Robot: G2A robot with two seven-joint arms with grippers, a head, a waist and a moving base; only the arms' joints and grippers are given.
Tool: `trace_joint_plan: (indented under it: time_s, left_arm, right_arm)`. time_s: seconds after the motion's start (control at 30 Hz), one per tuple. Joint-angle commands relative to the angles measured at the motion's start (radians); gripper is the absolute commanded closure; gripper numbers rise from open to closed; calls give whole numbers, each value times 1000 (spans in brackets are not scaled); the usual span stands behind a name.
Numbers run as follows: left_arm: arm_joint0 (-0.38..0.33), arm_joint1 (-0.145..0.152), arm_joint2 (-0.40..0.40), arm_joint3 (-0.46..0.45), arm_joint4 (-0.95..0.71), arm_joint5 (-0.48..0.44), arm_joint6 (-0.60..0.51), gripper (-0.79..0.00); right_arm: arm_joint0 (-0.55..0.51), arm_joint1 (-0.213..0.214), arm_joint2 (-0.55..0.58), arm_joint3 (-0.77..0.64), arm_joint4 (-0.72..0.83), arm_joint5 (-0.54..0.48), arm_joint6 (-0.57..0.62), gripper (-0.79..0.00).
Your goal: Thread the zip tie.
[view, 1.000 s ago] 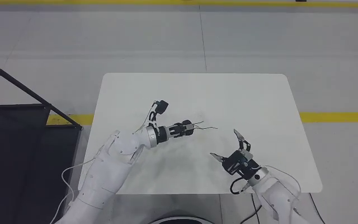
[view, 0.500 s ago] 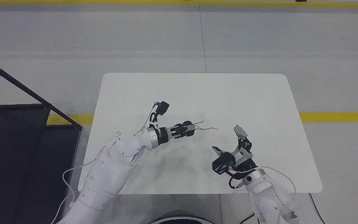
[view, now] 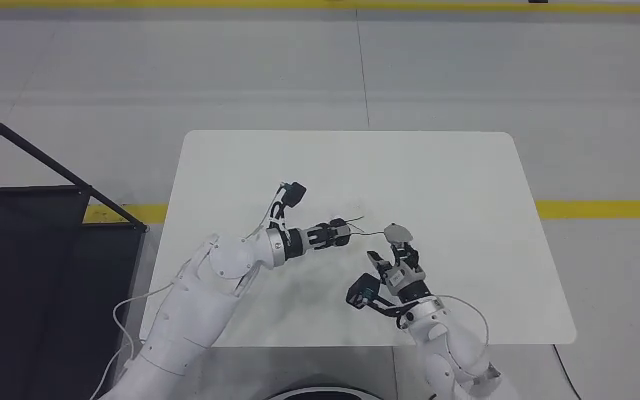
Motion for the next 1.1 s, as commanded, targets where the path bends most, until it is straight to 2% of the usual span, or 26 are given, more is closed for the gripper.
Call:
trace_joint_plan:
  time_s: [0.0, 0.13, 0.5, 0.6, 0.67, 0.73, 0.9, 1.03, 1.07]
  left_arm:
    - [-1, 1, 0, 1, -1, -1, 0, 0]
    - [-3, 2, -1, 1, -6, -2, -2, 0]
    - [-8, 7, 2, 2, -16, -1, -22, 0]
    - [-11, 8, 6, 4, -15, 1, -23, 0]
    - [-12, 8, 7, 5, -16, 0, -22, 0]
    - [-13, 9, 9, 6, -13, 0, -21, 0]
    - [-13, 10, 12, 9, -15, -1, -19, 0]
    - [-15, 11, 14, 11, -17, -2, -17, 0]
    - [-15, 11, 15, 12, -15, -2, -18, 0]
  right_arm:
    - [7, -1, 3, 8, 4, -7, -1, -357]
    - [20, -4, 14, 23, 14, -21, -4, -332]
    - [46, -10, 31, 52, 44, -51, -15, -342]
    - [49, -12, 29, 56, 45, -54, -15, -323]
    - [51, -14, 28, 57, 44, -55, -13, -299]
    - [51, -15, 28, 57, 43, -56, -13, -222]
    - [50, -18, 24, 56, 39, -54, -12, -163]
    - [51, -21, 22, 55, 35, -56, -10, 0]
    - [50, -21, 21, 55, 34, -56, -9, 0]
